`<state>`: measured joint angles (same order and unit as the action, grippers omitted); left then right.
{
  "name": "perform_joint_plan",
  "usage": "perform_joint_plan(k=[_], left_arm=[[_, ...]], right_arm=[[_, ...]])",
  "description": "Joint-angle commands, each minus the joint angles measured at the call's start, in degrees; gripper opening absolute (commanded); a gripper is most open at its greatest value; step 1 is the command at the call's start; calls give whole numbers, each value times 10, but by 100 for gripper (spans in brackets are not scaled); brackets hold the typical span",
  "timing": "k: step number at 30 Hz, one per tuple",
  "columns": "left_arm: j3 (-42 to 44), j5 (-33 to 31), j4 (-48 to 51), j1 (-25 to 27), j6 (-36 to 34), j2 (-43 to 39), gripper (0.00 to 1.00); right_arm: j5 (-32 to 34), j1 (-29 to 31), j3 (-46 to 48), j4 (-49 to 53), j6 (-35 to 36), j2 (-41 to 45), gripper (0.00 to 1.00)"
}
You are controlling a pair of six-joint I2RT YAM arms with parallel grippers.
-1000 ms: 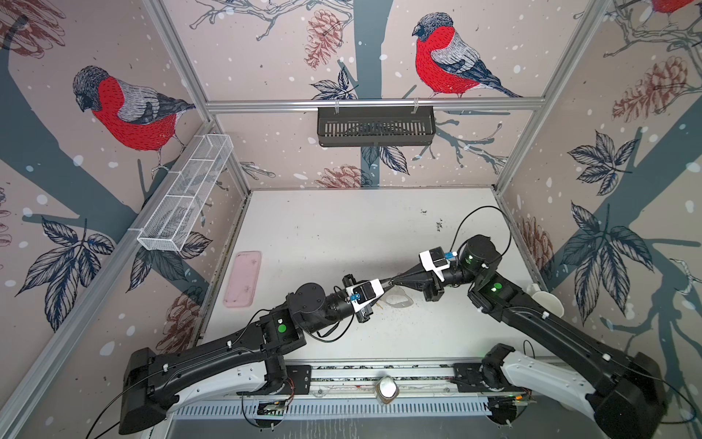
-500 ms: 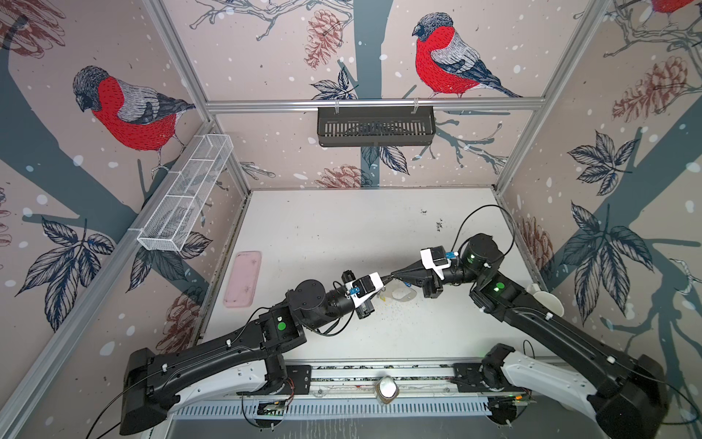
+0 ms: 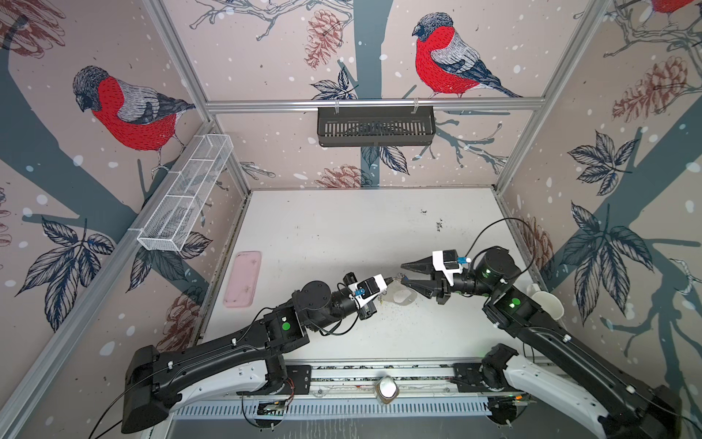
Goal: Put the keys on the keyring
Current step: 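Open the right gripper and move it toward the blue-tagged key on the table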
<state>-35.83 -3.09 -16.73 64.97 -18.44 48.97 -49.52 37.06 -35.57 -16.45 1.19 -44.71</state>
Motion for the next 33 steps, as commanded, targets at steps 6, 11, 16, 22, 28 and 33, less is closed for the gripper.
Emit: perform_joint_plan(k=[6, 11, 16, 22, 28, 33], left_arm=[[1, -36, -27, -1, 1, 6, 0], [1, -41, -35, -1, 3, 10, 0], [5, -61, -52, -1, 10, 11, 0], [13, -114, -83, 0, 26, 17, 0], [16, -146, -107, 1, 39, 34, 0], [20, -163, -120, 3, 45, 43, 0]], right_arm=[[66, 40, 11, 41, -26, 34, 44], [130, 81, 16, 53, -12, 22, 44], [174, 97, 16, 62, -11, -13, 36], [193, 100, 21, 63, -14, 1, 20], [247, 100, 25, 74, -27, 22, 23], [363, 98, 24, 84, -65, 30, 33]])
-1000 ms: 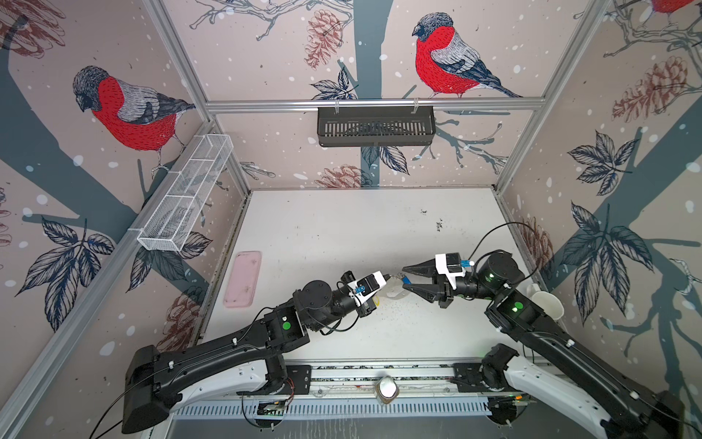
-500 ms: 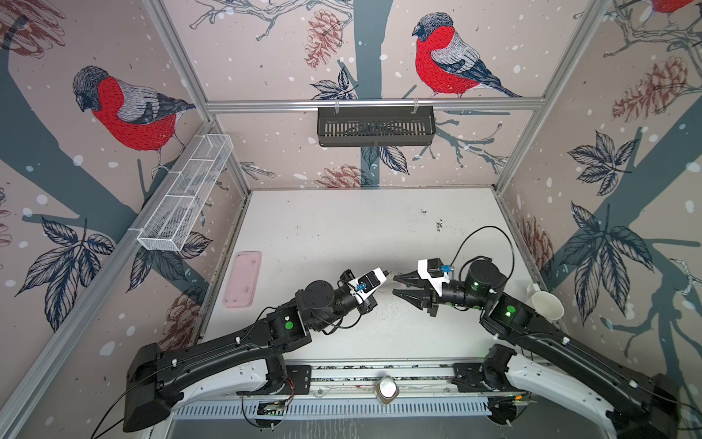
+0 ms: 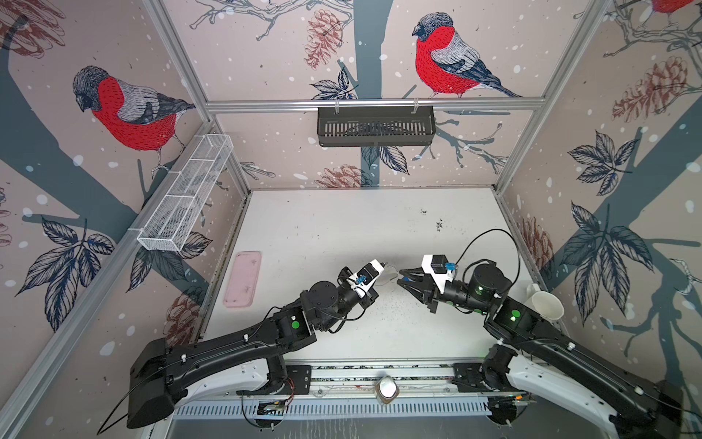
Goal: Put the keys on the keyring
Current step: 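Open the right gripper and move it toward the blue-tagged key on the table, then lower the right gripper and grasp the blue-tagged key at its ring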
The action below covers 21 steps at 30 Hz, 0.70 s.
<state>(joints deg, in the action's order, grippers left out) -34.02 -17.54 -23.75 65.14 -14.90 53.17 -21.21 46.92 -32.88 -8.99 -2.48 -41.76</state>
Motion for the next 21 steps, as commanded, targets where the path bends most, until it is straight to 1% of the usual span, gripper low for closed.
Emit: perform_joint_plan(k=[1, 2, 5, 9, 13, 16, 21], left_arm=[[4, -20, -52, 2, 10, 0, 0], [5, -22, -52, 2, 10, -2, 0], [11, -30, -50, 2, 11, -9, 0], [25, -45, -49, 3, 15, -31, 0], [38, -45, -50, 3, 20, -55, 0], [37, -45, -37, 3, 22, -63, 0], [38, -39, -31, 4, 26, -65, 0]], right_arm=[[103, -1, -3, 16, -39, -3, 36], [131, -2, 0, 23, -55, -8, 37], [187, -9, 18, 37, -109, -21, 38], [213, -26, 62, 20, -166, -48, 41], [211, -61, 67, 30, -201, -126, 41], [179, -88, 40, 49, -222, -199, 42], [181, -89, -1, 42, -272, -318, 45]])
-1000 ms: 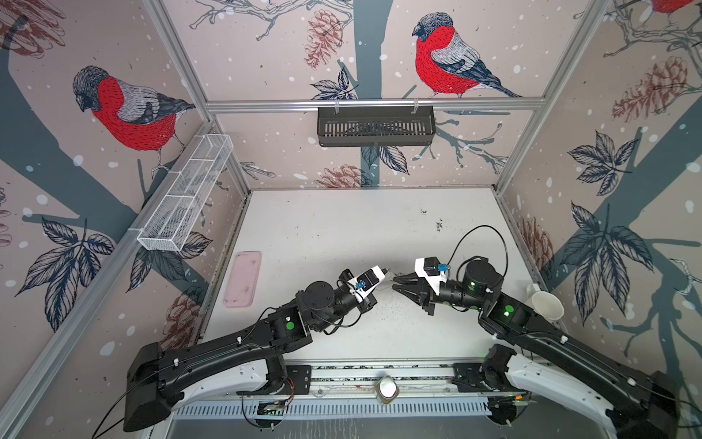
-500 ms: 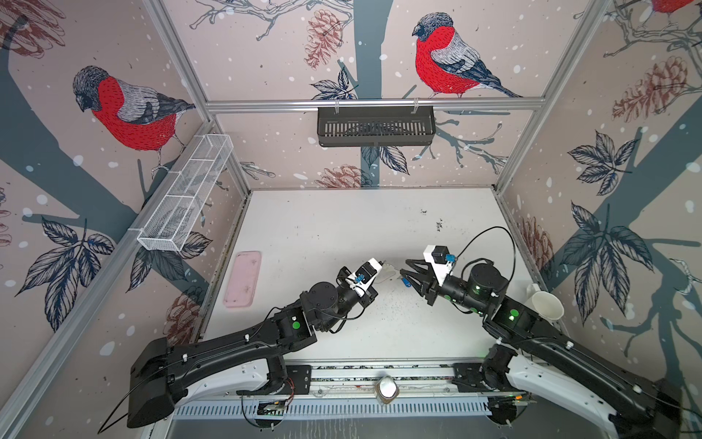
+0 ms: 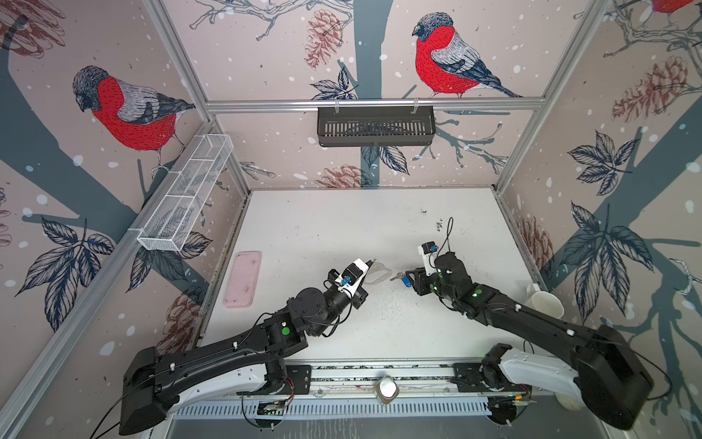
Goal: Put the keys on the keyring
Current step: 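Lower the right gripper and grasp the blue-tagged key at its ring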
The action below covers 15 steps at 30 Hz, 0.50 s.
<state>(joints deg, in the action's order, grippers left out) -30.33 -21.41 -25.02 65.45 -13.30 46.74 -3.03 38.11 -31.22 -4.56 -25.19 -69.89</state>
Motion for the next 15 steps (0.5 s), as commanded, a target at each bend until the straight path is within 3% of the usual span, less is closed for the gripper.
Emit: perform_joint_plan(k=[1, 7, 15], left_arm=[[1, 1, -18, 1, 11, -1, 0], [-1, 13, -13, 3, 12, 2, 0], [7, 22, -18, 3, 16, -3, 0]], right_arm=[[2, -1, -27, -3, -53, -56, 46], [39, -1, -66, 20, -81, -128, 48], [60, -1, -91, 41, -89, -168, 42]])
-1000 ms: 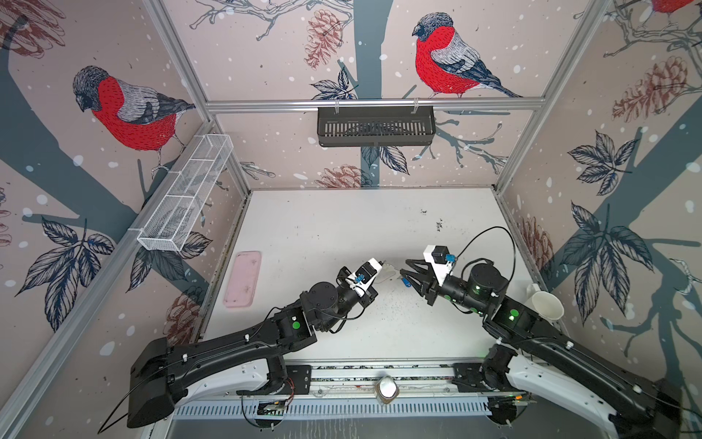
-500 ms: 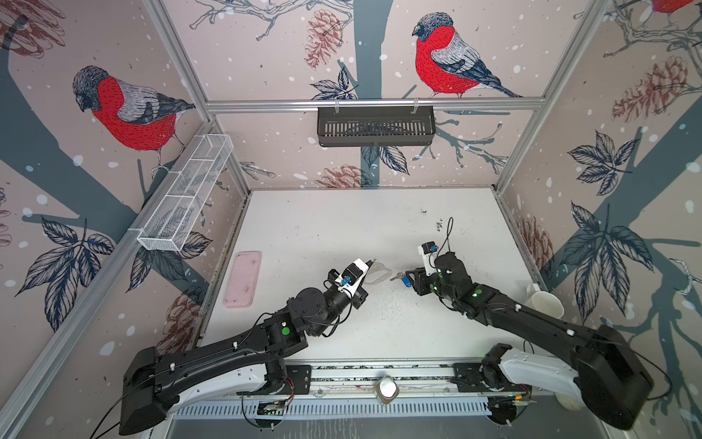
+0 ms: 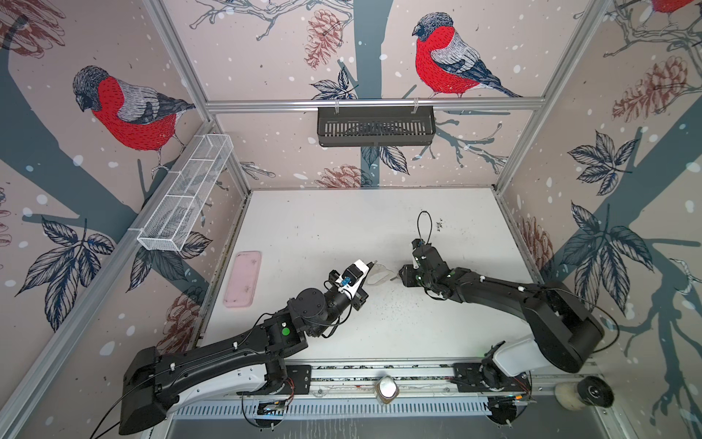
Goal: Put the keys on the keyring
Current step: 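Lower the right gripper and grasp the blue-tagged key at its ring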
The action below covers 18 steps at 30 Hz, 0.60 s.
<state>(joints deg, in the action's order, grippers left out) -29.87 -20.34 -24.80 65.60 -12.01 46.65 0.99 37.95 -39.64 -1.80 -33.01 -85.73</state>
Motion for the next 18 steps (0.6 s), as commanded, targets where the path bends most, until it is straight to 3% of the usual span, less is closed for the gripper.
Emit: perform_joint_plan(k=[1, 10, 18], left_arm=[[4, 11, -21, 1, 3, -3, 0], [11, 13, -23, 1, 3, -11, 0], [15, 13, -21, 1, 4, -17, 0]], right_arm=[[20, 1, -8, 14, -13, -15, 41], [15, 2, -30, 18, -12, -59, 36], [17, 2, -39, 20, -8, -73, 24]])
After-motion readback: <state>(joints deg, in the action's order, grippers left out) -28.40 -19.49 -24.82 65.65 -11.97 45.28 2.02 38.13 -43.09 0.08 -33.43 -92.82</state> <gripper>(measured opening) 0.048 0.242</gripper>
